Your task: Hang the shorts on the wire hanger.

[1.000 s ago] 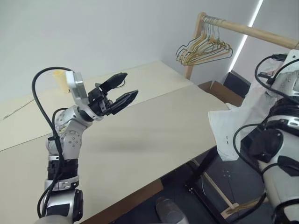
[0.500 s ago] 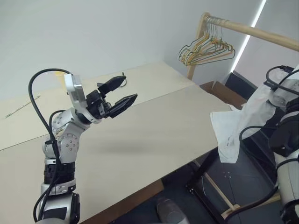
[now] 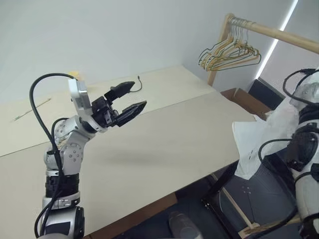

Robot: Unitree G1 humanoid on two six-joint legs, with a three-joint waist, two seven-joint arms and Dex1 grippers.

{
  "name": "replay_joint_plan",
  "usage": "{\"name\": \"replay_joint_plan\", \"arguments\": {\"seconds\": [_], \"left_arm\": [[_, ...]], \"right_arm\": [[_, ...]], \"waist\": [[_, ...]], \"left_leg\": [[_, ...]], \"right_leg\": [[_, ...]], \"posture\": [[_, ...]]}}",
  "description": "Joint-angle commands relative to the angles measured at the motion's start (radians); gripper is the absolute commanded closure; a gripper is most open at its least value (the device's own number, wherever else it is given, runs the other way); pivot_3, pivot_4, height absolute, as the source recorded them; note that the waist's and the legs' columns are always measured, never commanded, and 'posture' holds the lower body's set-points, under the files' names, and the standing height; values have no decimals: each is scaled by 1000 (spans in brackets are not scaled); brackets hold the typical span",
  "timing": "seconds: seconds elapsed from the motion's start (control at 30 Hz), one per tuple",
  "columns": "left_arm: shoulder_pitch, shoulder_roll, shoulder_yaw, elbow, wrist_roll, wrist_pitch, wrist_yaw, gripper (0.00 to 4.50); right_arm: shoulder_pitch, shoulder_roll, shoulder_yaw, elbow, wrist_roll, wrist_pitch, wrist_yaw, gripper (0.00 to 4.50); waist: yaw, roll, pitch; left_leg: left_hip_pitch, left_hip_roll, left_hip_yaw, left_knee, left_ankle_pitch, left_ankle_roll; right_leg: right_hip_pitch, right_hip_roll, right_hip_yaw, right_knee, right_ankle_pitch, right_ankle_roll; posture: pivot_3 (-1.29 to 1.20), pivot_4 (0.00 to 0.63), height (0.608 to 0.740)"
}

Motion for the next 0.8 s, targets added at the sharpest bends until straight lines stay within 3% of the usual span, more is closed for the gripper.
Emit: {"name": "replay_joint_plan", "arguments": {"seconds": [0.03, 0.23, 0.37, 0.5, 0.7, 0.8], "left_arm": [[-2, 9, 14, -37, -27, 2, 8, 0], [-4, 5, 18, -34, -34, 3, 13, 0], [1, 10, 26, -36, -43, 0, 22, 0], [21, 35, 43, -57, -70, 11, 12, 0], [76, 92, 73, -96, -113, 46, -6, 0], [101, 110, 76, -109, -126, 49, -14, 0]], "right_arm": [[-14, 13, 50, -132, -46, -11, -49, 27], [64, 51, 171, -372, -180, -30, -119, 27], [132, 60, 328, -508, -279, -139, -13, 27], [205, 74, 441, -601, -316, -267, 150, 27], [388, 142, 628, -749, -278, -359, 600, 27], [475, 146, 689, -827, -303, -391, 722, 27]], "waist": [[1, 0, 0], [11, 0, 0], [15, 0, 0], [17, 0, 0], [28, -1, -1], [50, 0, -1]], "left_leg": [[0, 0, 0, 0, 0, 0], [0, 0, 0, 0, 0, 0], [0, 0, 0, 0, 0, 0], [1, 0, 0, 0, 0, 0], [1, 1, -3, 0, 0, 0], [0, 1, -4, 0, 0, 0]], "right_leg": [[0, 0, 0, 0, 0, 0], [-2, 0, 0, 1, 0, -1], [-4, 0, 1, 1, 0, -1], [-4, 1, 0, 1, 1, -1], [-4, 1, -2, 1, 1, -1], [-5, 0, -4, 2, 1, -1]], "posture": [[-264, 0, 740], [-264, 0, 740], [-255, 0, 740], [-240, 0, 740], [-221, 0, 740], [-195, 0, 740]]}}
